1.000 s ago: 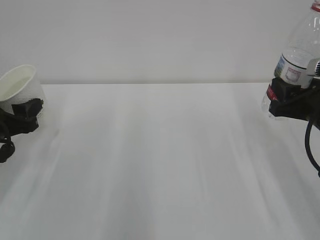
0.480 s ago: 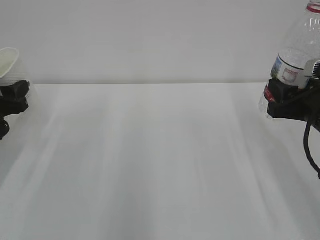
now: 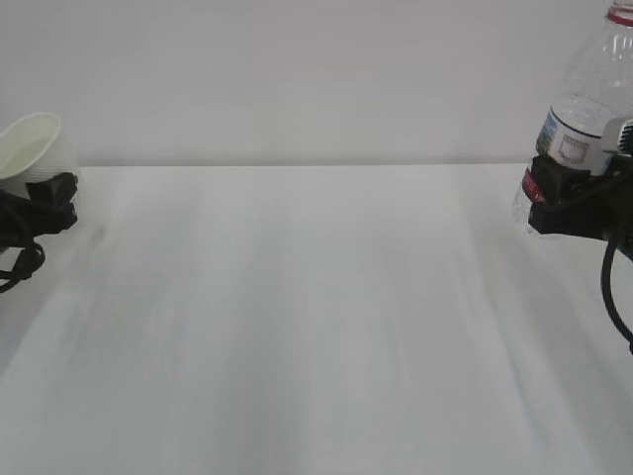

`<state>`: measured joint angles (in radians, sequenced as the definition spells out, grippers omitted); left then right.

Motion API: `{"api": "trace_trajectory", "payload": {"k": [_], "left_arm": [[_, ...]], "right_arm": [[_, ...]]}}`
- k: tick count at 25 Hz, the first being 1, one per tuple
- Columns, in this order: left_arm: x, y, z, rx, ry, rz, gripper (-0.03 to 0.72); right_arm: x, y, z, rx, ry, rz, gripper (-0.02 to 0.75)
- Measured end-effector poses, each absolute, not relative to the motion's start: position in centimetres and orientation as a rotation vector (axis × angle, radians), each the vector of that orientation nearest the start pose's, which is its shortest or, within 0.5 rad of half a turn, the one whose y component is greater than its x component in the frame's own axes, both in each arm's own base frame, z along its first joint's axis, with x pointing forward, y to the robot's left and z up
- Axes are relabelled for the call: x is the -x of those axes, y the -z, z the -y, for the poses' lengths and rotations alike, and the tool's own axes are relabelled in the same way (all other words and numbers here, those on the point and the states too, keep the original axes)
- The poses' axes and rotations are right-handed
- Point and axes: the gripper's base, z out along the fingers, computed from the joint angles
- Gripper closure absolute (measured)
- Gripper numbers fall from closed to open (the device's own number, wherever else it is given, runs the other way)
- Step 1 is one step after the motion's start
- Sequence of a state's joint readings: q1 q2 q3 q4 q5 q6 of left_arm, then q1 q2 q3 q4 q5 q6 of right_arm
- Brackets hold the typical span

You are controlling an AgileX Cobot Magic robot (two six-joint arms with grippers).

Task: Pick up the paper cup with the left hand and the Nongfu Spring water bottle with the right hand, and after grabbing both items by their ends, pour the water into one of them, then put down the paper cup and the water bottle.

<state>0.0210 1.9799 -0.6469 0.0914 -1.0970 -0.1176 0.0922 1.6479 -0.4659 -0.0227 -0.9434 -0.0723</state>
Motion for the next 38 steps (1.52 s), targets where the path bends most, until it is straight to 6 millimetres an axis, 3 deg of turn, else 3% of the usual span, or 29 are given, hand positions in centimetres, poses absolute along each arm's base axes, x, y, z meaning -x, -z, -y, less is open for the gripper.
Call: {"api": "trace_trajectory", "payload": {"k": [17, 26, 34, 38], "left_arm": [[-35.6, -8.3, 0.2, -0.001, 0.126, -1.786, 0.230], [-35.8, -8.0, 0.3, -0.010, 0.131, -1.773, 0.233], [-35.8, -8.0, 0.3, -0.019, 0.133, -1.774, 0.091], [-35.8, -8.0, 0.4, -0.021, 0.134, -1.774, 0.074]], "right_arm": [[-28.3, -17.5, -2.8, 0.167, -0.021, -1.717, 0.328], [-28.3, -17.5, -2.8, 0.167, -0.021, -1.717, 0.328], [-28.3, -17.5, -2.8, 0.162, -0.025, -1.717, 0.328], [-28.3, -17.5, -2.8, 0.160, -0.026, -1.717, 0.328]]}}
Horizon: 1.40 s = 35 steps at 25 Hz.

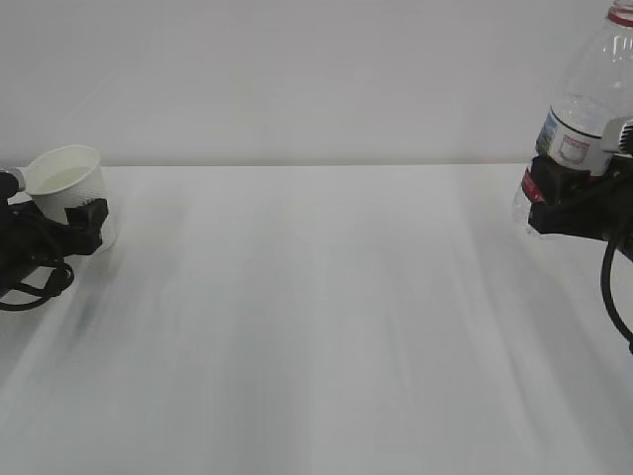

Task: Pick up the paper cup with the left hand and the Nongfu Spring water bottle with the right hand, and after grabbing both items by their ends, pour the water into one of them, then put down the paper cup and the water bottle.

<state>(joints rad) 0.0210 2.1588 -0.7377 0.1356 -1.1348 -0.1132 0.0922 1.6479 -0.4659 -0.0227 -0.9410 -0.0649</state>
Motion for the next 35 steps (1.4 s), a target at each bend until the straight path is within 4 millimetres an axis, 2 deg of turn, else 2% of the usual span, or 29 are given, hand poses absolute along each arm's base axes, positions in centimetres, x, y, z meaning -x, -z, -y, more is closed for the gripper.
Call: {"api": "trace_trajectory", "payload": {"k": [8, 17, 25, 35], "left_arm": [[-35.76, -7.97, 0.36, -0.021, 0.134, -1.774, 0.074], [-35.40, -8.82, 0.46, -0.039, 0.140, -1.764, 0.074], [-35.31, -8.75, 0.94, -0.102, 0.167, -1.780, 0.030], [-35.28, -8.68, 0.89, -0.098, 0.163, -1.792, 0.027]], "right_arm": [[-28.32, -17.47, -2.79, 0.160, -0.026, -1.717, 0.328], [-28.32, -17.47, -2.79, 0.160, -0.026, -1.717, 0.328], [-28.32, -17.49, -2.79, 0.161, -0.026, -1.715, 0.328], [-28.32, -17.51, -2.82, 0.165, -0.027, -1.713, 0.328]]}}
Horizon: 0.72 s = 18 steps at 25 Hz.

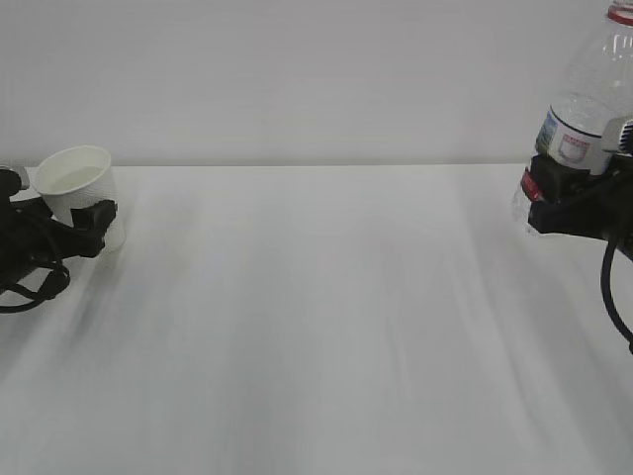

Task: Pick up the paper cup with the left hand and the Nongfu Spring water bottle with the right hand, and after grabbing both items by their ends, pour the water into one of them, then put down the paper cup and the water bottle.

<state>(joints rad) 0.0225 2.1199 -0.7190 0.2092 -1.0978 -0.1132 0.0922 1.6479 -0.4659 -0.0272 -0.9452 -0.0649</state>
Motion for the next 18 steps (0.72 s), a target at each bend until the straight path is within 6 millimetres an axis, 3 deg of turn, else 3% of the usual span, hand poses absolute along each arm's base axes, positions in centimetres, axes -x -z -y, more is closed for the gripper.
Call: {"api": "trace_trajectory", "payload": {"k": [11, 18], "left_arm": [[-35.1, -8.1, 0.8, -0.097, 0.155, -1.854, -0.004], [-33.0, -8.7, 0.6, -0.047, 0.141, -1.860, -0.002]], "right_arm": [[-28.3, -17.5, -2.9, 0.173, -0.029, -1.710, 0.328], [-28.3, -17.5, -2.9, 0.173, -0.029, -1.710, 0.328]]}}
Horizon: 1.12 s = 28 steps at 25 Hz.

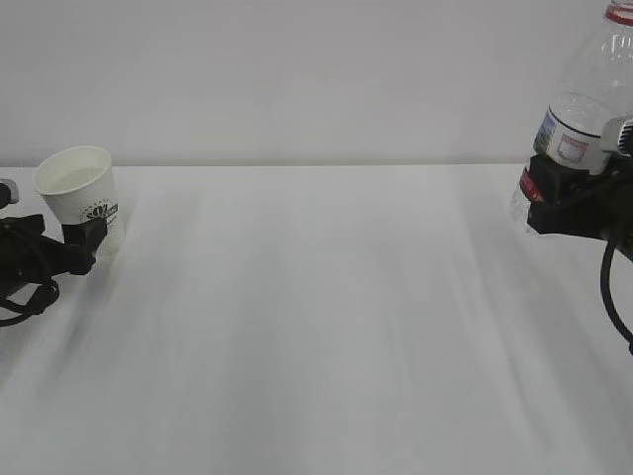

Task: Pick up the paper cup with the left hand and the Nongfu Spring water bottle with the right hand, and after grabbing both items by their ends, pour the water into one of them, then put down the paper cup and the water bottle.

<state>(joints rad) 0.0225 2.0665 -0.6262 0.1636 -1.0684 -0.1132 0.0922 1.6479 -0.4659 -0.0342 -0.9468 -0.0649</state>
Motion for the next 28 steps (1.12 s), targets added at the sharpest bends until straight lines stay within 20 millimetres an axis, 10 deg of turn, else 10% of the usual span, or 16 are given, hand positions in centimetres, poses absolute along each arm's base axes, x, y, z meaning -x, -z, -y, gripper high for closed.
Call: {"api": "trace_trajectory", "payload": {"k": [28], "left_arm": [[-26.2, -14.9, 0.9, -0.076, 0.154, -1.716, 0.082]], "right_arm": [[-28.3, -17.5, -2.9, 0.156, -0.044, -1.710, 0.328]]}}
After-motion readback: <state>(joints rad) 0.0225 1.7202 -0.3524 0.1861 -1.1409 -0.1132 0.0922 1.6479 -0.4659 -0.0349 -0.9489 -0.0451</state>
